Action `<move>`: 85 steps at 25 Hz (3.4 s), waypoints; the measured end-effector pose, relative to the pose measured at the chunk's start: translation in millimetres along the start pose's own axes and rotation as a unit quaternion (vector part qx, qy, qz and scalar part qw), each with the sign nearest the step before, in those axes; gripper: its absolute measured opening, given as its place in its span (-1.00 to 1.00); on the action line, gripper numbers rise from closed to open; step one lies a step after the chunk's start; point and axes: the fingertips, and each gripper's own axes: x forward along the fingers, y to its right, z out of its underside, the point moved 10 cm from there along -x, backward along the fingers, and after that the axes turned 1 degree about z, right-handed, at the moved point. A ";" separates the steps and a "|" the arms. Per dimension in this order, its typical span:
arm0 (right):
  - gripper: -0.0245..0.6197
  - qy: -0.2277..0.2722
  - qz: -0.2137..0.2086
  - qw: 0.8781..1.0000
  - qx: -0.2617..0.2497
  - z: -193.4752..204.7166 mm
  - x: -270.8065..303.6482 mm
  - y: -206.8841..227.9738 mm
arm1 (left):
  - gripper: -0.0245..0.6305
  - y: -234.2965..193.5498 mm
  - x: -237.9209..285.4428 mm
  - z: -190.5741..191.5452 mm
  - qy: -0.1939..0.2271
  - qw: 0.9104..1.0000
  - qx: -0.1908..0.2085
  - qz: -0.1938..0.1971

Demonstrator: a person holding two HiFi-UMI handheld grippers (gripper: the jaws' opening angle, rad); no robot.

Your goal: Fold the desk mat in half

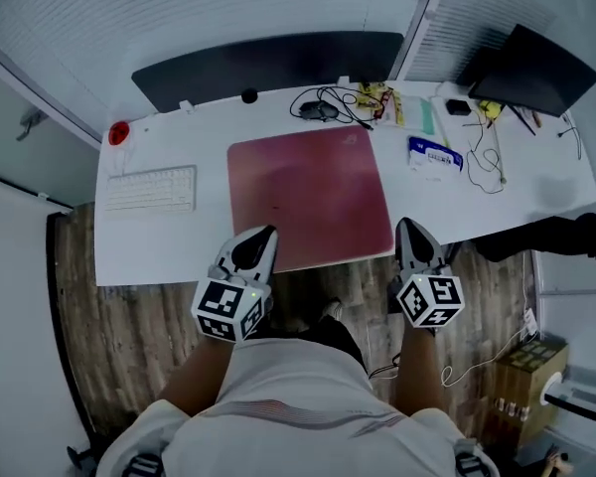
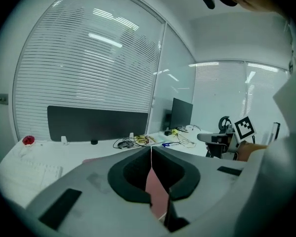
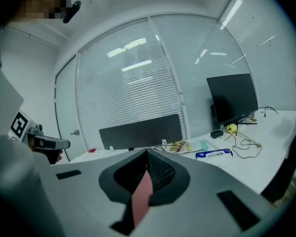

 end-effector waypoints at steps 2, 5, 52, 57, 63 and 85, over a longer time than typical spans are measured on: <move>-0.77 -0.010 -0.006 1.000 0.000 2.3 0.1 15.5 | -0.88 12.8 4.3 2.8 -0.004 1.000 -0.006 -0.006; -0.67 -0.044 -0.006 0.999 0.007 12.4 2.7 32.9 | -0.88 19.1 5.3 5.6 -0.007 1.000 -0.011 -0.017; -0.67 -0.294 0.131 0.945 0.054 175.8 65.9 78.4 | -0.88 -20.7 -7.7 48.9 -0.048 0.998 -0.047 0.015; -0.68 -0.257 0.083 0.960 0.071 161.6 54.7 60.4 | -0.88 -26.5 -9.4 48.0 -0.043 0.998 -0.051 0.019; -0.68 -0.214 0.018 0.974 0.066 124.5 49.8 9.3 | -0.88 -41.1 -19.0 40.3 -0.027 0.998 -0.046 0.021; -0.67 -0.268 -0.184 0.945 0.020 153.7 122.4 -213.2 | -0.88 -146.7 -129.9 33.2 0.036 0.997 -0.040 -0.050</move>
